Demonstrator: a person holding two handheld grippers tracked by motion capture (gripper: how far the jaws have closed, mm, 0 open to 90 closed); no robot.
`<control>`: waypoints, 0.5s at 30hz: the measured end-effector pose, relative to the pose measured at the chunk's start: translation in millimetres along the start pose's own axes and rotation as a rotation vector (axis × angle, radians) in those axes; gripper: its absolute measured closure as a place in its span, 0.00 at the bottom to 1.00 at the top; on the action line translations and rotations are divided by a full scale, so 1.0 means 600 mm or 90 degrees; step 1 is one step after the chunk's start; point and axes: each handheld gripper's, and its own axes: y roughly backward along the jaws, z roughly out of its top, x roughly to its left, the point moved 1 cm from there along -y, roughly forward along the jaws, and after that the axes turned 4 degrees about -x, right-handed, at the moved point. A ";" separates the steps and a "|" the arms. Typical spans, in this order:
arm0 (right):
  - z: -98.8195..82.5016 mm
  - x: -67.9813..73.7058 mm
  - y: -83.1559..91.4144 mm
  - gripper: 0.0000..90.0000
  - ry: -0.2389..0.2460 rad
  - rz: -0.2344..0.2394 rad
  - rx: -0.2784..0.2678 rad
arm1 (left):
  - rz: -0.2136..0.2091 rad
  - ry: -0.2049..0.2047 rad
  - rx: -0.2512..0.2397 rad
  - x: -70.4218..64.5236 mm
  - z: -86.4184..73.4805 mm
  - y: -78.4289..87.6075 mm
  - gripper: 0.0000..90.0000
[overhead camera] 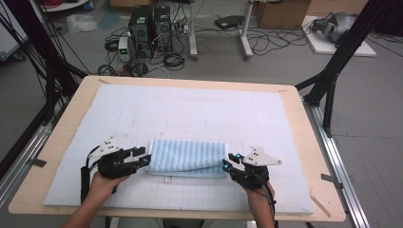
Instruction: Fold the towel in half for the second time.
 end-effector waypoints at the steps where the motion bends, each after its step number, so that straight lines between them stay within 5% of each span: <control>1: 0.002 0.001 0.000 0.73 0.006 -0.001 -0.003 | -0.002 -0.002 0.003 0.000 0.000 -0.003 0.60; 7: -0.005 0.004 -0.028 0.72 0.007 0.013 0.032 | 0.004 -0.019 0.079 -0.005 -0.013 -0.036 0.65; 12: -0.027 0.008 -0.060 0.71 0.054 0.003 0.135 | 0.017 -0.027 0.158 -0.006 -0.026 -0.047 0.70; 15: -0.033 -0.001 -0.056 0.70 0.041 0.011 0.134 | 0.019 -0.038 0.176 -0.009 -0.028 -0.044 0.72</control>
